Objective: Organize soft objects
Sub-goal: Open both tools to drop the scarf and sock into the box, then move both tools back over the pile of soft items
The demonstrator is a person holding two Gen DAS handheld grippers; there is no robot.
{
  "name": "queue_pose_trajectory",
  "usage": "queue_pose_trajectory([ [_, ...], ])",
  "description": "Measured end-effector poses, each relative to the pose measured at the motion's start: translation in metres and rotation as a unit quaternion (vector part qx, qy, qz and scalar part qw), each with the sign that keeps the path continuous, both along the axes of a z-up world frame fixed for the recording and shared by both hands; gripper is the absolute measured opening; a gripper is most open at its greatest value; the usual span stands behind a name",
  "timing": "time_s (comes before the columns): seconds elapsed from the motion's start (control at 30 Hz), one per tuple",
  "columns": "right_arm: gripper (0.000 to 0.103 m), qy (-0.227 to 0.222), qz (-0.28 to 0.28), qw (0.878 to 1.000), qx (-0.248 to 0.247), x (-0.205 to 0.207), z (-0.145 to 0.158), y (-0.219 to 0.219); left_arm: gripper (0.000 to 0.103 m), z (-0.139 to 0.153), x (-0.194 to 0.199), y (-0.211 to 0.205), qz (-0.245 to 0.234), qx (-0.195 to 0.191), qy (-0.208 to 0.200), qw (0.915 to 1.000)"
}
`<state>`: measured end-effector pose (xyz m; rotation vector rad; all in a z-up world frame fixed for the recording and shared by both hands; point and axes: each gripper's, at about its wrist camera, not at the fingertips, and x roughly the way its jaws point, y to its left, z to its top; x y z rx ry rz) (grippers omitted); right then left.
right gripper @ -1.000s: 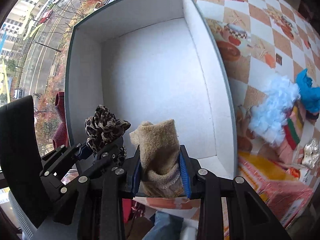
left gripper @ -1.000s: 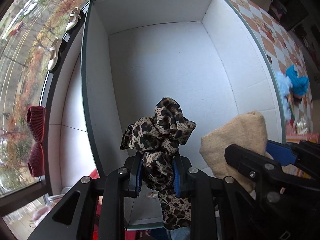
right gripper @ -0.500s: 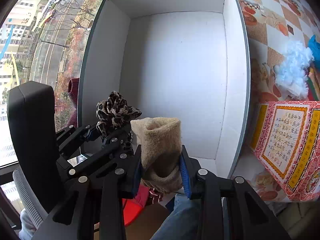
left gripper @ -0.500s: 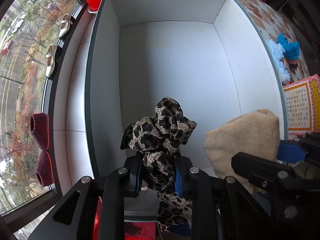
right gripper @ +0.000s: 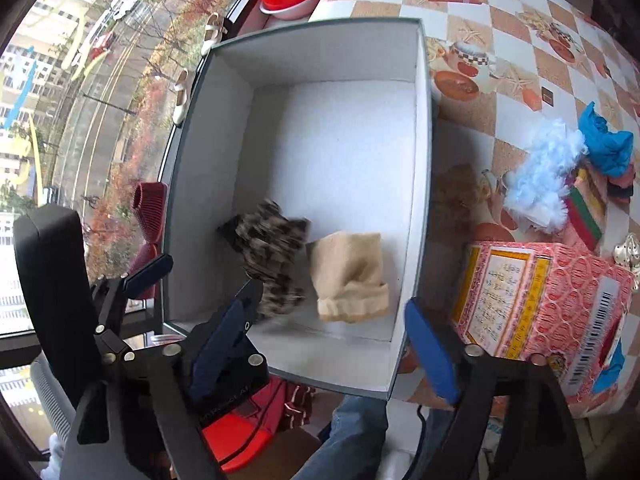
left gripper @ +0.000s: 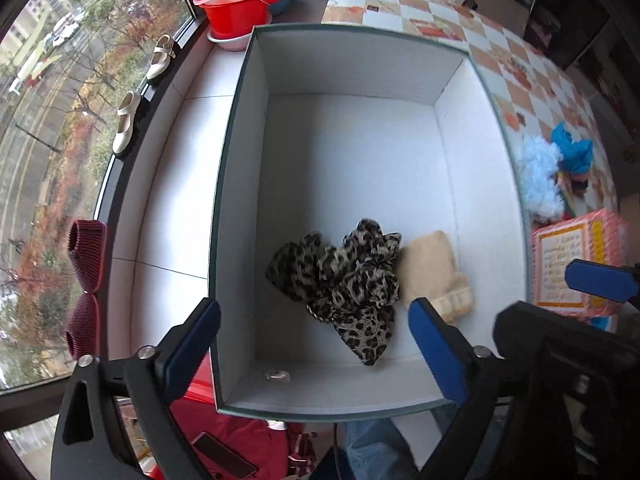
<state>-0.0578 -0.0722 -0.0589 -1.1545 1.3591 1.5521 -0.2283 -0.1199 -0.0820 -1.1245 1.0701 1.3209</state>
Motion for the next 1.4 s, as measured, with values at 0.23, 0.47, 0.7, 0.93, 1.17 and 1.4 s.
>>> queue_pose_trajectory([
  [0.23, 0.102, -0.010, 0.024, 0.997, 0.068, 0.001, 0.045, -0.016, 0.103, 0.036, 0.005, -0.004, 0.020, 0.024, -0.022, 0.9992],
  [0.47, 0.102, -0.006, 0.032, 0.996, 0.089, -0.004, 0.071, -0.023, 0.103, 0.073, 0.014, -0.015, 0.028, 0.030, -0.007, 0.9991],
  [0.7, 0.102, -0.003, 0.026, 0.995, 0.100, -0.003, 0.084, -0.026, 0.103, 0.089, 0.020, -0.021, 0.020, 0.040, 0.009, 0.9989],
  [0.93, 0.102, 0.004, 0.027, 0.993, 0.116, -0.002, 0.096, -0.026, 0.103, 0.097, 0.025, -0.021, 0.010, 0.038, 0.017, 0.9991],
  [1.17, 0.102, 0.024, -0.006, 0.991, 0.130, 0.025, 0.110, -0.021, 0.103, 0.107, 0.043, -0.006, -0.011, 0.040, 0.017, 0.9990],
  [1.4, 0.102, 0.028, -0.080, 0.988, 0.130, 0.091, 0.113, -0.015, 0.103, 0.114, 0.093, 0.018, -0.061, 0.036, 0.018, 0.9973],
])
